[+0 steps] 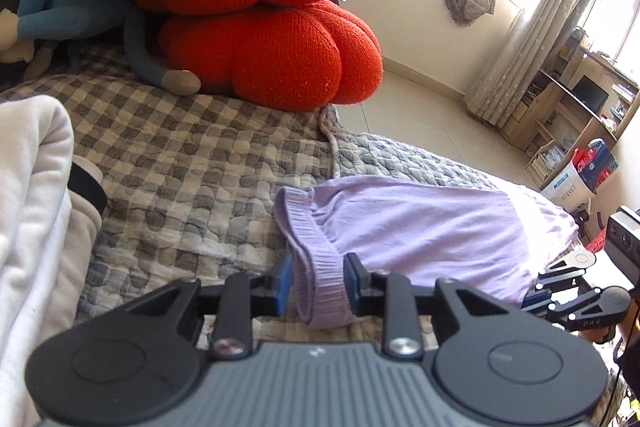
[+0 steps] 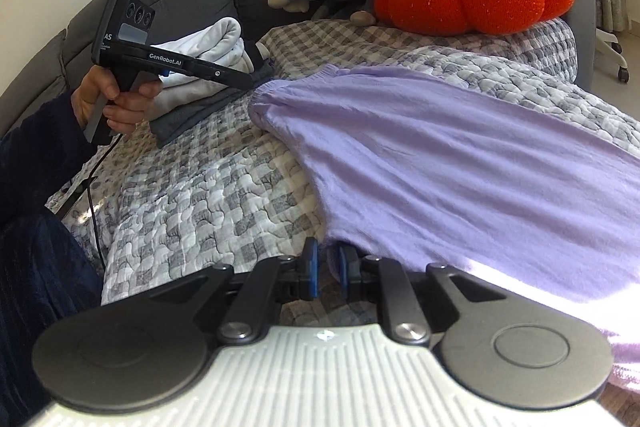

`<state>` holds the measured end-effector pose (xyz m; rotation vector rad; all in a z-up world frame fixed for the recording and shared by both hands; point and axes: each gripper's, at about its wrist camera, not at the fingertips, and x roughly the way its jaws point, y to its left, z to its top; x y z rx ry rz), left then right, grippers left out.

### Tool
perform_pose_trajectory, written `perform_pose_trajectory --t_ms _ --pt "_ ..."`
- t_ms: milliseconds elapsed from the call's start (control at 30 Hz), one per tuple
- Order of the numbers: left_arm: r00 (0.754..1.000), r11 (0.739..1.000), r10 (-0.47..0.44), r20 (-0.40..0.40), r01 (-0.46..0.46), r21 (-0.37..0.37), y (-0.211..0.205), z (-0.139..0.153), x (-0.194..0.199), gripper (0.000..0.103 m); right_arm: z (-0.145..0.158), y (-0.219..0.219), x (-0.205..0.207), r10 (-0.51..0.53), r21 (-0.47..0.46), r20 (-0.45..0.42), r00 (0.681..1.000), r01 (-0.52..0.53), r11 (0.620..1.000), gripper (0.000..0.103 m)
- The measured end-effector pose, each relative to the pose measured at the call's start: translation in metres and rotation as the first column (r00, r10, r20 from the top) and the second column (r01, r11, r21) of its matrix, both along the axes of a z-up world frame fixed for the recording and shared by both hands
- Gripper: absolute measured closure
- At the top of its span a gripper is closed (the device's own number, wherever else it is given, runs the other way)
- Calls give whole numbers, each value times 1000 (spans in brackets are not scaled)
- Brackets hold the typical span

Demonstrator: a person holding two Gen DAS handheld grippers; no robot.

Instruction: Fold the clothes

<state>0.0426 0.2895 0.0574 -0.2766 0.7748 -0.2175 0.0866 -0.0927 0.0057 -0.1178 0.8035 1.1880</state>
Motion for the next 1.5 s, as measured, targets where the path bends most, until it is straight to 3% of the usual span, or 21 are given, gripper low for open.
perform_pose_trajectory --t_ms 133,267,400,433,533,833,1033,1167,1333,1433,1500 --pt "997 999 47 -54 -46 10 -10 -10 9 64 6 3 -5 24 -31 32 999 -23 999 86" --pt "990 996 94 -107 -92 22 -19 -20 19 62 13 1 -9 60 -92 79 995 -52 994 86" --pt "978 990 140 -157 -136 38 -29 -30 28 67 22 -8 -10 73 -128 121 990 -57 990 85" --pt "976 989 146 -159 -141 44 -30 -29 27 74 26 -12 -10 67 -122 136 988 -50 991 86" --pt "973 986 163 -163 -154 64 -31 -26 25 80 41 -23 -5 -12 -61 184 983 23 998 86" --pt "968 984 174 -182 -167 54 -27 -28 18 81 12 22 -10 34 -140 196 980 -7 990 85" --pt "968 986 163 -193 -154 62 -26 -26 18 82 11 16 -14 110 -168 158 981 -83 982 81" --pt "972 990 136 -192 -123 75 -29 -30 19 79 11 19 -17 101 -165 180 978 -72 984 81" --pt "966 983 182 -183 -185 5 -13 -26 19 69 18 22 -16 26 -132 235 972 6 991 81" --pt "959 972 232 -161 -235 0 -11 -23 19 64 10 26 -12 7 -151 220 976 27 988 81" --pt "959 966 257 -115 -255 32 -18 -18 21 62 3 28 -12 19 -169 211 977 18 985 76"
